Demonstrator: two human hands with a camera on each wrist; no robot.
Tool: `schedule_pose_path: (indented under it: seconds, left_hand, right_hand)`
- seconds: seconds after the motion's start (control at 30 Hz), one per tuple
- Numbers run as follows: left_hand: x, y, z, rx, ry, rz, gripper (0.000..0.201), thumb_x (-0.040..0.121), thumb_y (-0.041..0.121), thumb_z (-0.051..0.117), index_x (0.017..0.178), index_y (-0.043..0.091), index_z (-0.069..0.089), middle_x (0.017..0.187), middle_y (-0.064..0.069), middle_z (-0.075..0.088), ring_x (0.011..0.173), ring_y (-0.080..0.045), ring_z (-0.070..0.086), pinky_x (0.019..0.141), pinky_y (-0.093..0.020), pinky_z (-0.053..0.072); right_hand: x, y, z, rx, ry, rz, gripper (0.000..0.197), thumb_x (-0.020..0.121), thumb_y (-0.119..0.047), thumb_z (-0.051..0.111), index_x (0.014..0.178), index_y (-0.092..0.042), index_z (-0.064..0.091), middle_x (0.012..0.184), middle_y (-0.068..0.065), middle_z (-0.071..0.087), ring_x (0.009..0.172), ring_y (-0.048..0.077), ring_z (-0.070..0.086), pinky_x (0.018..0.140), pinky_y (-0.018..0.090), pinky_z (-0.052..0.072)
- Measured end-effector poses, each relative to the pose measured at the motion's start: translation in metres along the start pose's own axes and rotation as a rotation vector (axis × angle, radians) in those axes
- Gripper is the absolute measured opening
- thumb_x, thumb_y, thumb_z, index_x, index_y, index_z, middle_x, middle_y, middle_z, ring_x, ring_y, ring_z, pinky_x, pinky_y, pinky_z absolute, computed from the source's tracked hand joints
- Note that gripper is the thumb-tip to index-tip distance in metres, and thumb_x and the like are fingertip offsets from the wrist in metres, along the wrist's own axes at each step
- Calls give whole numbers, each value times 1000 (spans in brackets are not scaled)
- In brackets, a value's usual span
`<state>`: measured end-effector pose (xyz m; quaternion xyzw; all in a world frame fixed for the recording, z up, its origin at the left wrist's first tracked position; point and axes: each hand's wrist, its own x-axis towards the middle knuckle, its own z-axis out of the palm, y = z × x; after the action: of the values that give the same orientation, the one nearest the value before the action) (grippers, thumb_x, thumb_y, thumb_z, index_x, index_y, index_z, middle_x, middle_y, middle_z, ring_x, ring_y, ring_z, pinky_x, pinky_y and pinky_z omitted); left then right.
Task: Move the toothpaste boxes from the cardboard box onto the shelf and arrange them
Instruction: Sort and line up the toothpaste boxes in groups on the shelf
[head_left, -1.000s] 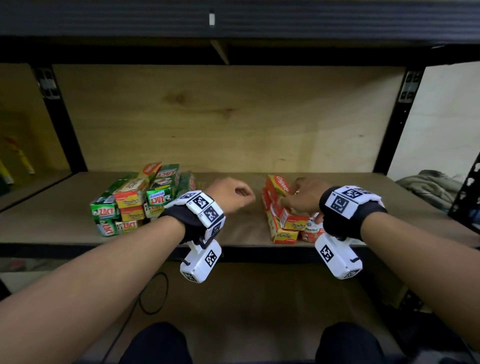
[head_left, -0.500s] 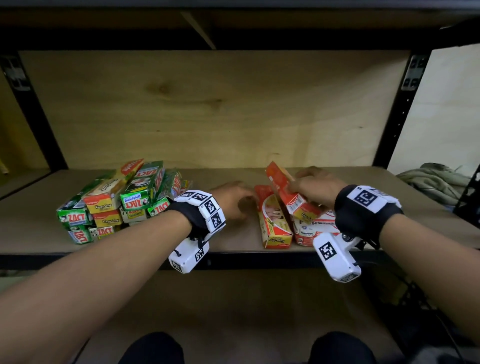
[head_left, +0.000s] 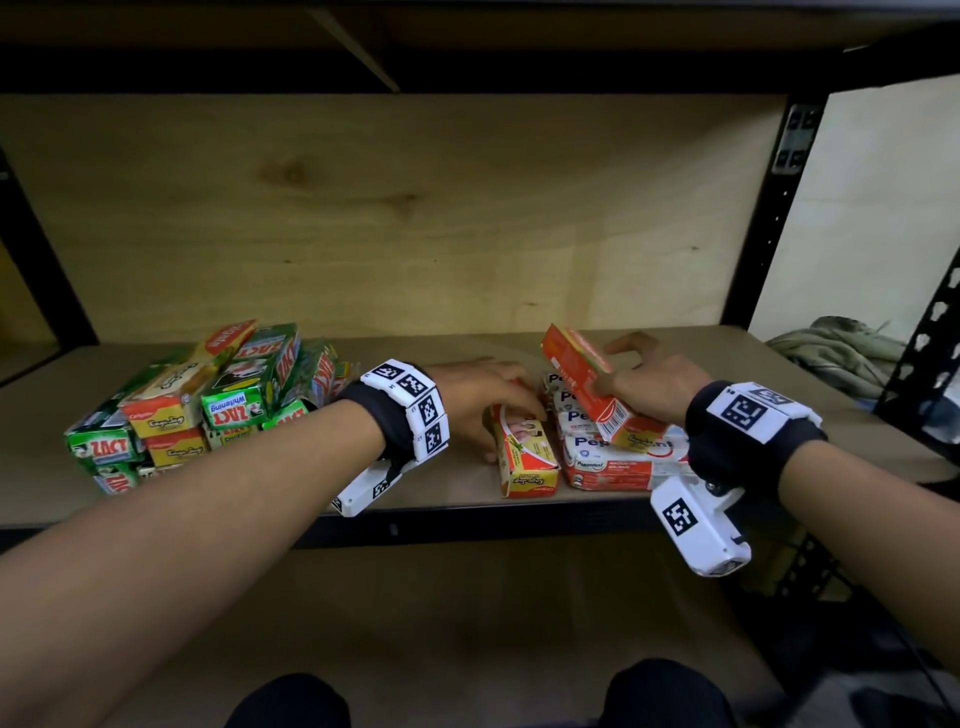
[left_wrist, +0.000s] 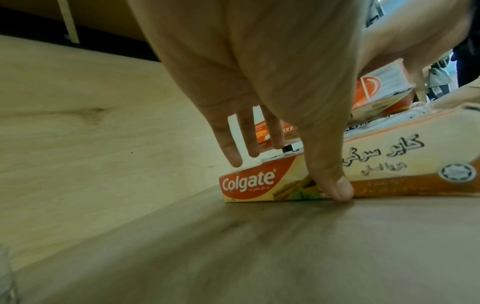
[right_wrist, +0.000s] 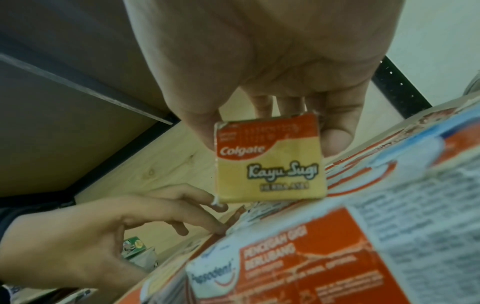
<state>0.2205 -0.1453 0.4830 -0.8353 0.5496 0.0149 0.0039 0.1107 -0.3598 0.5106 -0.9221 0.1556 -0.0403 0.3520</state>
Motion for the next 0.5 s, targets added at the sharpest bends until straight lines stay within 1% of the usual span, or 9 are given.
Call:
schedule_pose_path:
  seconds: [0.07,0.1,0.2,0.27,0.33,0.37,0.4,0.47,0.5]
  left_hand:
    - [-1,3,1,18,34,27,67,70,30,84,131,28,57,130,4,48,118,-16,43,100,-32,39]
    - [-1,4,1,30,49,49,64,72,32,82,130,26,57,127,3,50,115,-17,45,99,-35,41]
    - [-5,3,1,38,94,109,59,76,34,76,129,17,57,124,-3,57,113,-21,51,97,-40,44]
    - [-9,3,3,5,161,117,59,79,29,77,131,13,56,125,-5,58,113,-20,53,97,-32,44]
    - [-12,4,6,-66,289,109,56,79,24,78,130,11,57,124,-4,60,110,-15,53,94,-21,39]
    - [-14,3,8,-131,373,92,54,79,21,78,128,10,59,121,-1,61,107,-10,53,93,-17,40]
    - [-16,2,9,-223,457,60,53,79,19,79,127,10,60,119,1,62,105,-7,54,95,-17,42]
    - [-21,1,9,-468,590,-80,53,78,24,81,127,18,61,121,4,65,107,-6,59,99,-28,47]
    - [-24,2,8,-606,630,-169,54,76,31,82,125,24,62,120,6,67,108,-9,62,98,-35,50]
  right_hand:
    - [-1,1,1,-15,0,1,56,87,-31,69,137,-27,44,102,4,67,78,16,67,66,27,53]
    - [-1,1,2,-28,-4,5,55,87,-32,69,136,-27,45,101,4,68,78,16,68,66,28,53]
    - [0,1,4,-67,-19,16,55,85,-37,69,134,-30,46,102,4,69,82,19,69,78,34,57]
    - [-1,0,5,-101,-25,22,55,81,-44,69,130,-33,48,102,3,69,85,20,68,83,37,56]
    - [-2,0,6,-150,-27,24,58,73,-54,66,126,-35,50,104,1,68,90,21,67,94,45,51]
    - [-2,0,7,-163,-23,23,58,73,-55,65,125,-36,51,105,1,68,91,21,66,96,46,49]
    - [-3,-1,8,-165,-23,19,55,74,-55,65,124,-35,51,106,1,68,91,21,66,96,46,50]
    - [-3,-2,9,-182,-21,9,57,73,-58,64,123,-35,49,105,1,67,91,21,66,96,46,49]
    - [-3,-3,9,-199,-20,8,62,69,-61,62,125,-36,49,106,0,67,92,21,66,97,47,48]
